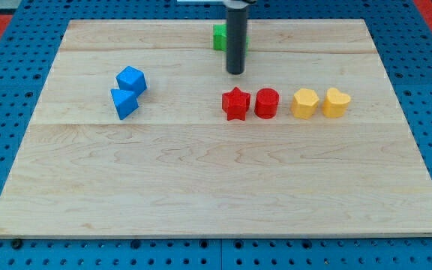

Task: Push the green circle to the top of the red star

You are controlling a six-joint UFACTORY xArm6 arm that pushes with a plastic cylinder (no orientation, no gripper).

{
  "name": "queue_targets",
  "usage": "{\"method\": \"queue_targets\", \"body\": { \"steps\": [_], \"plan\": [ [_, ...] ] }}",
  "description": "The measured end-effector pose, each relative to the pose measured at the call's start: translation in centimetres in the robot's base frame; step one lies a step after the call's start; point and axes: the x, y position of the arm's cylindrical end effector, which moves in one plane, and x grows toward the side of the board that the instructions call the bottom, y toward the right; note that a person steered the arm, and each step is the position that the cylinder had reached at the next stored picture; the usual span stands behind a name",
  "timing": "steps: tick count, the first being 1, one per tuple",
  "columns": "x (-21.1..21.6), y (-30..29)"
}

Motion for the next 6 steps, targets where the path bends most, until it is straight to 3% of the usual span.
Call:
{"method": "queue_targets", "body": {
  "steps": [1, 2, 5, 6],
  "plan": [
    [-4.1, 2.5],
    [-8.9, 0.4],
    [-10.3, -5.1],
    [-9.0, -6.4]
  ]
}}
